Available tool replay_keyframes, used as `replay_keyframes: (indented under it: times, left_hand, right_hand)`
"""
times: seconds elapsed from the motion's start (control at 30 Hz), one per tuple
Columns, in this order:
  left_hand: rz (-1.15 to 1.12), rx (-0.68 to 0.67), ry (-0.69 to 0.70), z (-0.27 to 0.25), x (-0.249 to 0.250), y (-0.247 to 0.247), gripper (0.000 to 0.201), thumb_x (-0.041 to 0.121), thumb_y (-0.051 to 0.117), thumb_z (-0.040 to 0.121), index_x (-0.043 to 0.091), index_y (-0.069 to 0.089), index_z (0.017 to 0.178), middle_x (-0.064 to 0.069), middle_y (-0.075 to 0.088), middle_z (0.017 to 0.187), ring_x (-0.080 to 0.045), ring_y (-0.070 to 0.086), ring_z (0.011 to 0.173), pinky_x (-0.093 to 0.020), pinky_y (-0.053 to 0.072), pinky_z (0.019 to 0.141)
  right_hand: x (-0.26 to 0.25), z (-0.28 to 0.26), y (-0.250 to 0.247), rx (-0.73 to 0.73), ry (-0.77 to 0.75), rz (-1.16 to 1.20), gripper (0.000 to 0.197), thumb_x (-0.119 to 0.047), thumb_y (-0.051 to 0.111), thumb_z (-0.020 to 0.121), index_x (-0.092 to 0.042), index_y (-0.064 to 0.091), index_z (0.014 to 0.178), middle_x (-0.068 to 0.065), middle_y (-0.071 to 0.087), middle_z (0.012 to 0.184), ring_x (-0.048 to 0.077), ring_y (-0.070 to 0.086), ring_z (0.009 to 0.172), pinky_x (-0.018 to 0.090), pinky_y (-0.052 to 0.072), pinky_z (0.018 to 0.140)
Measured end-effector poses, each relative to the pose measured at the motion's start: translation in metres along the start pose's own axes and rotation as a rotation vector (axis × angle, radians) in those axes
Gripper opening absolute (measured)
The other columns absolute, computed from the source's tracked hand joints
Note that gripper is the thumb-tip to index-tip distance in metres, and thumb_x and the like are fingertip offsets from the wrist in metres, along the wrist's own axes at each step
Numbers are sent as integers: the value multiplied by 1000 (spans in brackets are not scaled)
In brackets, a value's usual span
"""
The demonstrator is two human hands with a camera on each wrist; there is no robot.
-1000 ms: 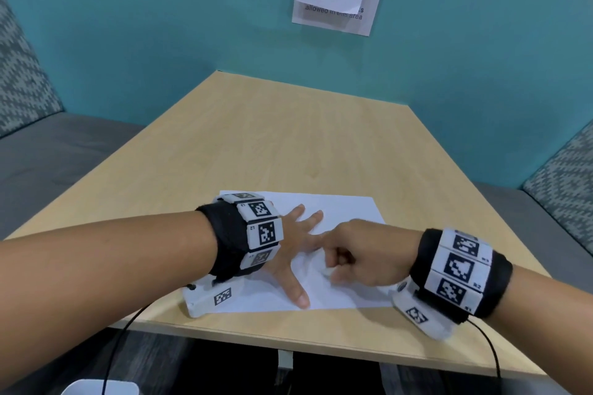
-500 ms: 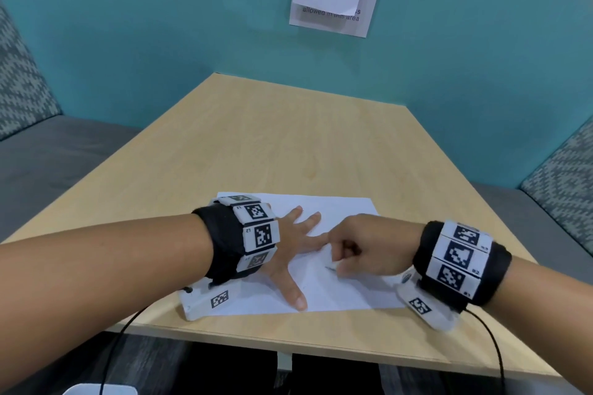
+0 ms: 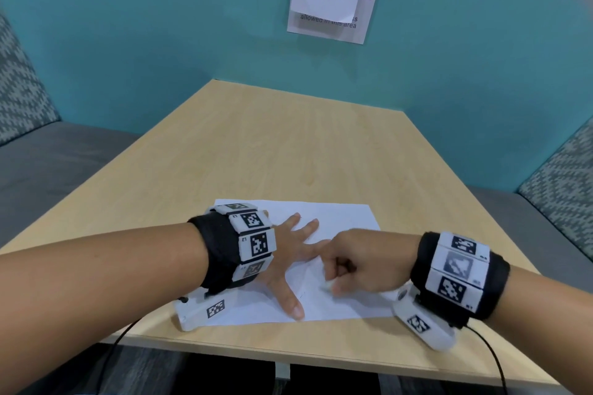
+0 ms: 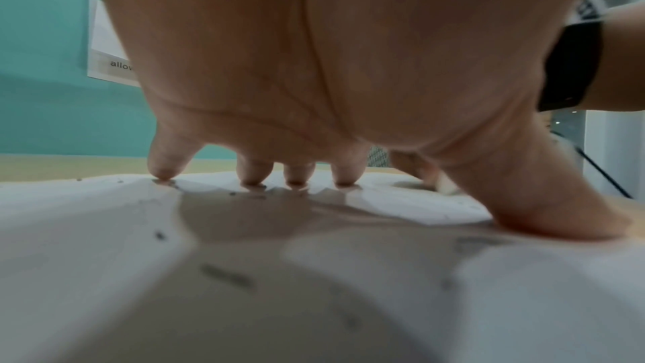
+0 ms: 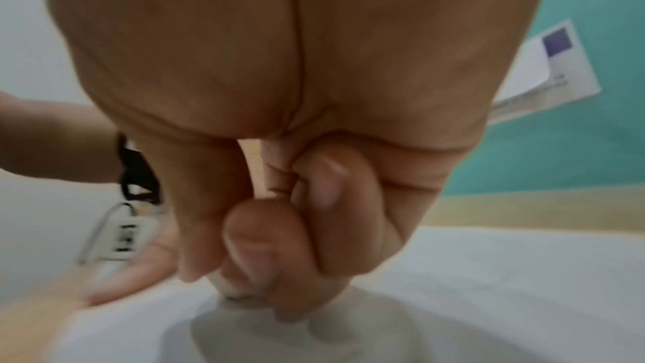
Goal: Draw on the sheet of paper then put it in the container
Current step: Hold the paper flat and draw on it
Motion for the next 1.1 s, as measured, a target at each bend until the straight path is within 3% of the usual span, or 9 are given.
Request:
replay_keyframes:
  times: [0.1,0.3,0.4,0.5,0.6,0.7,0.83,0.97,1.1]
  left_hand:
    - [-5,-10,-9,-1,-1,1,124,75,69,70,52,-27,147,4,-33,160,-30,-27,148,-74,-5,111]
    - [10,7,2,2,-2,4,126,76,69,69,49,-24,149,4,-31,161,-30,-26,149,-75,-5,110]
    - [2,11,-2,1,-3,4,126,77,68,68,50,-26,148,5,-32,161,-29,-26,149,-75,-7,110]
    - [1,15,0,2,-3,4,126,76,70,68,49,-22,150,3,-31,161,-30,-26,149,-75,-7,109]
    - [15,3,6,2,-3,3,127,77,68,69,47,-24,150,4,-32,161,-29,-27,149,-75,-6,110]
    - [6,12,-3,2,-5,5,127,79,67,67,47,-24,150,5,-33,160,-28,-27,148,-74,-7,110]
    - [-1,17,7,4,-4,4,127,77,70,67,49,-22,150,4,-32,161,-31,-27,148,-76,-7,109]
    - [-20,13,16,2,-5,4,126,78,70,67,55,-27,145,4,-32,160,-30,-27,148,-76,-8,109]
    - [-10,12,0,3,-5,5,129,78,70,65,51,-24,148,5,-32,161,-31,-27,148,-76,-7,108]
  right_hand:
    - [14,2,-15,76,69,-14,12,-23,67,85,-12,64,88,3,63,77,11,50,64,25,43,63]
    - [-1,-1,2,-23,-7,-14,23,-28,64,85,-5,63,87,13,65,80,12,48,64,30,45,64]
    - [13,1,-13,48,76,-24,13,-25,67,85,-12,65,89,-1,62,76,9,49,62,22,42,62]
    - [-3,-4,4,-13,11,-25,15,-25,65,85,-11,64,91,-10,54,71,3,46,60,17,39,61]
    - [2,-2,-3,-4,21,-25,16,-26,65,86,-10,63,86,4,61,74,8,46,61,22,41,62]
    - [13,-2,-14,51,99,-29,12,-25,66,85,-14,62,82,-3,59,73,9,47,61,22,40,60]
    - [-11,-7,9,-30,-17,-29,11,-25,64,85,-15,61,87,-11,54,71,5,46,62,22,42,64]
    - [8,-2,-11,50,72,-18,7,-25,66,85,-20,62,84,-7,59,74,8,49,64,21,41,62]
    - [-13,-7,8,-39,-13,-30,12,-25,65,85,-14,63,89,-4,59,77,9,49,66,25,45,66]
Point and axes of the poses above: each hand's wrist, its own z-axis towards the middle knuckle, its own y-axis out of the palm, x = y × z, the point moved 4 cm from there along z, towards the middle knuckle
